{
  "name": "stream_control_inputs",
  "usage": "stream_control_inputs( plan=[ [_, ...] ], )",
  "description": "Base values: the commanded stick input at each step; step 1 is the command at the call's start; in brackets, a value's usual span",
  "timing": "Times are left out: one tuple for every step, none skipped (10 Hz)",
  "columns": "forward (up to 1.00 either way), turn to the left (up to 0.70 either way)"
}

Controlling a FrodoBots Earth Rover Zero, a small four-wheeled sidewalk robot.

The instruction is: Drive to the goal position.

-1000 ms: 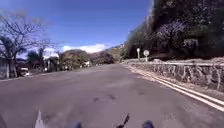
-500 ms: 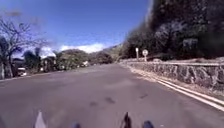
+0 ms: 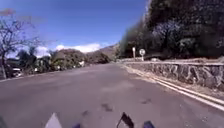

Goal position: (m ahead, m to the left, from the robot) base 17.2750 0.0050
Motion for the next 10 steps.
stream_control_inputs(
  plan=[
    [0.85, 0.0],
    [0.85, 0.0],
    [0.85, 0.0],
    [0.85, 0.0],
    [0.85, 0.0],
    [0.85, 0.0],
    [0.85, 0.0],
    [0.85, 0.0],
    [0.85, 0.0],
    [0.85, 0.0]
  ],
)
